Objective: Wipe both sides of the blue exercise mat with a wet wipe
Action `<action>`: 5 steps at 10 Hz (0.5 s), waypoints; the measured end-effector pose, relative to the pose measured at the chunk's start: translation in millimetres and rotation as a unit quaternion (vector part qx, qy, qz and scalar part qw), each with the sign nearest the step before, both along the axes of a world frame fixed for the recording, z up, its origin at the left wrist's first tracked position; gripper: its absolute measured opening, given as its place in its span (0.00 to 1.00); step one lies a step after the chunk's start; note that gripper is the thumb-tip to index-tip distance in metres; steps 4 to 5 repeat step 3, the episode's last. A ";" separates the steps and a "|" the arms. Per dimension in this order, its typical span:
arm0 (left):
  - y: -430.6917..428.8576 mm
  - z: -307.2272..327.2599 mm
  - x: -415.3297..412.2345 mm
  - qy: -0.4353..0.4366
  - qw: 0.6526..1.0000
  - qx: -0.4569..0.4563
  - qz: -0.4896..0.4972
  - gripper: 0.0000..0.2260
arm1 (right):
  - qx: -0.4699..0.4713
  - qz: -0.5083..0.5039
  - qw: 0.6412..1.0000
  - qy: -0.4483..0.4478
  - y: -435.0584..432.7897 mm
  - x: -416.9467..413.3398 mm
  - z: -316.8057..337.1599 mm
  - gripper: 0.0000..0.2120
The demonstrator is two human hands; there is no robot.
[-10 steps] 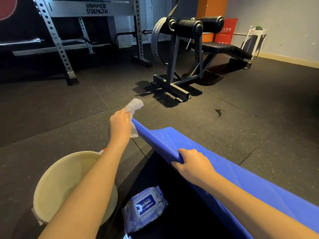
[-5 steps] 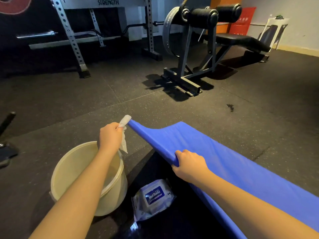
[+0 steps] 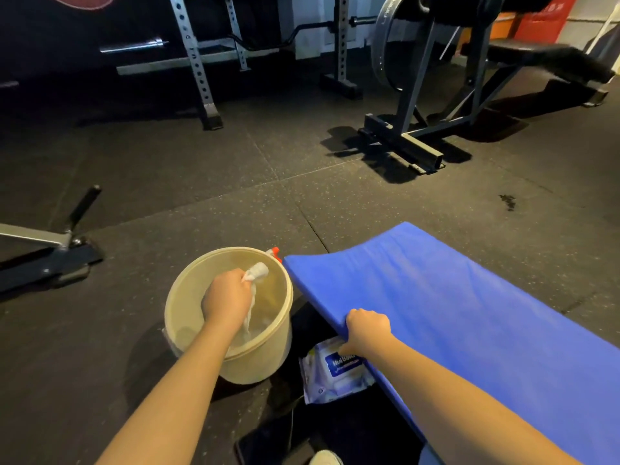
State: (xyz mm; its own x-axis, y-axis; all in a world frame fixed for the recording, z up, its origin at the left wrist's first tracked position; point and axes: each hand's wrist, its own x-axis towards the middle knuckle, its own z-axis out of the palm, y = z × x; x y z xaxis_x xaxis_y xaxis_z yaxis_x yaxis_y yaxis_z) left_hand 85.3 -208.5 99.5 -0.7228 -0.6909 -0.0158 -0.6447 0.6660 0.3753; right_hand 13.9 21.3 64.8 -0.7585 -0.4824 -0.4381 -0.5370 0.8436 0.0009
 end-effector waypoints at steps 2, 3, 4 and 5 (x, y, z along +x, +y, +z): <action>-11.2 -18.1 8.7 -0.082 0.994 0.072 0.001 0.14 | -0.064 -0.028 0.997 -0.024 -7.8 -2.8 12.3 0.23; -12.0 -18.7 12.4 -0.095 0.991 0.091 -0.014 0.22 | -0.143 -0.060 0.986 -0.066 -11.5 -3.0 26.1 0.22; -12.0 -18.7 12.4 -0.095 0.991 0.091 -0.014 0.22 | -0.143 -0.060 0.986 -0.066 -11.5 -3.0 26.1 0.22; -12.0 -18.7 12.4 -0.095 0.991 0.091 -0.014 0.22 | -0.143 -0.060 0.986 -0.066 -11.5 -3.0 26.1 0.22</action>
